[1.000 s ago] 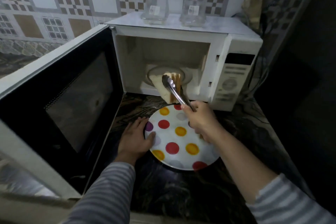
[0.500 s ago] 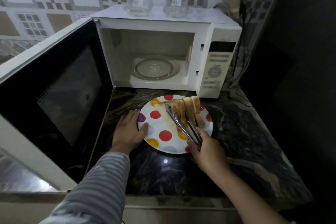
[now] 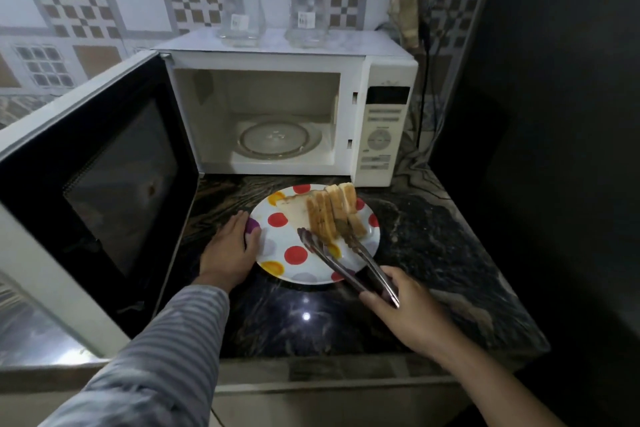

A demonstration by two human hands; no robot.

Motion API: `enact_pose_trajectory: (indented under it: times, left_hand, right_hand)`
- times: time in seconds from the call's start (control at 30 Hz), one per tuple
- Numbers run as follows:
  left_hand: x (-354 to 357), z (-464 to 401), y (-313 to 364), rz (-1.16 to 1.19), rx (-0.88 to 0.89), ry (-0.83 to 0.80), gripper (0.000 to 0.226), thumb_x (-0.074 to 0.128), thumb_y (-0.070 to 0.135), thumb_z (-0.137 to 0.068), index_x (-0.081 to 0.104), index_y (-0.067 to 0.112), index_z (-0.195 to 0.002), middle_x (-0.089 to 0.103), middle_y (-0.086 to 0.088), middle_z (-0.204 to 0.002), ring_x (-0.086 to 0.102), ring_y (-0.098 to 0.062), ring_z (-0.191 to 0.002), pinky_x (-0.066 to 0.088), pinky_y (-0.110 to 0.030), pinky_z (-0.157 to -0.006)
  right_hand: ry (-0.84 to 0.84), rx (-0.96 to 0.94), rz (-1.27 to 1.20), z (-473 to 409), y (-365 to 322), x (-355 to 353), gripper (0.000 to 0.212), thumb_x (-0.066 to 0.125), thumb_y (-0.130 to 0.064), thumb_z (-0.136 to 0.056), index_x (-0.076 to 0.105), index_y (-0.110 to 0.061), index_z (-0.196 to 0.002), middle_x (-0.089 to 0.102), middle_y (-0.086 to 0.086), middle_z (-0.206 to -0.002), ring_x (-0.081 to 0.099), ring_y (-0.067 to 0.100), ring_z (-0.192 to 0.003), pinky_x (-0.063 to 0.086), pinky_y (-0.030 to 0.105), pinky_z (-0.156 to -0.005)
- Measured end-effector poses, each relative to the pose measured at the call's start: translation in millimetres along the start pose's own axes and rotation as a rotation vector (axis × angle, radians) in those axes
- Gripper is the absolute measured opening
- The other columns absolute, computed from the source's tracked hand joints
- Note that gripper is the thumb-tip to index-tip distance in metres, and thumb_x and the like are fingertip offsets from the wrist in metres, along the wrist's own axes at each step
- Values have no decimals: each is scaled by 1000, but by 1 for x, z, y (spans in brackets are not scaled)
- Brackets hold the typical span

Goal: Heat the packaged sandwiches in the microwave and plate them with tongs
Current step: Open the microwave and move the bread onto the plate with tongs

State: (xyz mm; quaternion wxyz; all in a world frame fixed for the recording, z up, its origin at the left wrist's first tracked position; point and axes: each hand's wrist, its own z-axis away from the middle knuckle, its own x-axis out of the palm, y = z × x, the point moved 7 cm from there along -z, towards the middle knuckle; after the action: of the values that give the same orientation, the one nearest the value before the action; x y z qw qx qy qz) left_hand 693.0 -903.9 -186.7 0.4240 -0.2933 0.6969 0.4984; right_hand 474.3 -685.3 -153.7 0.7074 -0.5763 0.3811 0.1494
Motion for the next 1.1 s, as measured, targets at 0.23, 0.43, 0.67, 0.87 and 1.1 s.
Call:
enact_pose_trajectory:
  times: [0.23, 0.43, 0.67, 0.87, 1.1]
  left_hand:
    - [-34, 49, 76, 51, 227, 234, 72, 19, 58, -92, 34, 14, -146, 33, -4, -153, 20, -16, -145, 8, -39, -118]
    - [-47, 90, 154, -149, 649, 267, 77, 36, 67, -87, 37, 17, -145, 36, 0, -152, 25, -16, -143, 14, -42, -118]
    - [-45, 103, 168, -183, 644, 61, 47, 58, 41, -89, 55, 21, -132, 60, -5, -131, 55, -25, -119, 39, -31, -101]
    - [-56, 92, 134, 36, 342, 59, 36, 70, 31, -82, 65, 27, -117, 70, 2, -104, 63, -18, -97, 43, -25, -74]
    - [-63, 64, 94, 95, 172, 43, 35, 70, 32, -80, 66, 34, -115, 70, 4, -105, 61, -15, -99, 45, -27, -81]
  right_hand:
    - [-32, -74, 165, 15, -2, -48, 44, 65, -42, -86, 51, -27, -125, 57, -6, -83, 57, 12, -75, 45, 29, -67]
    - [-162, -212, 419, 1, -41, -89, 41, 65, -42, -85, 58, -25, -121, 65, -4, -101, 61, 18, -95, 50, 31, -81]
    - [-309, -360, 624, -5, -83, -74, 26, 62, -37, -88, 67, -26, -111, 65, -3, -110, 60, 18, -101, 51, 37, -87]
    - [-323, -406, 737, -19, -125, -62, 21, 66, -37, -83, 71, -31, -102, 72, -2, -89, 64, 15, -76, 51, 31, -67]
    - [-361, -365, 769, -46, -157, -45, 45, 77, -45, -73, 68, -17, -108, 69, 1, -95, 66, 20, -77, 54, 33, -71]
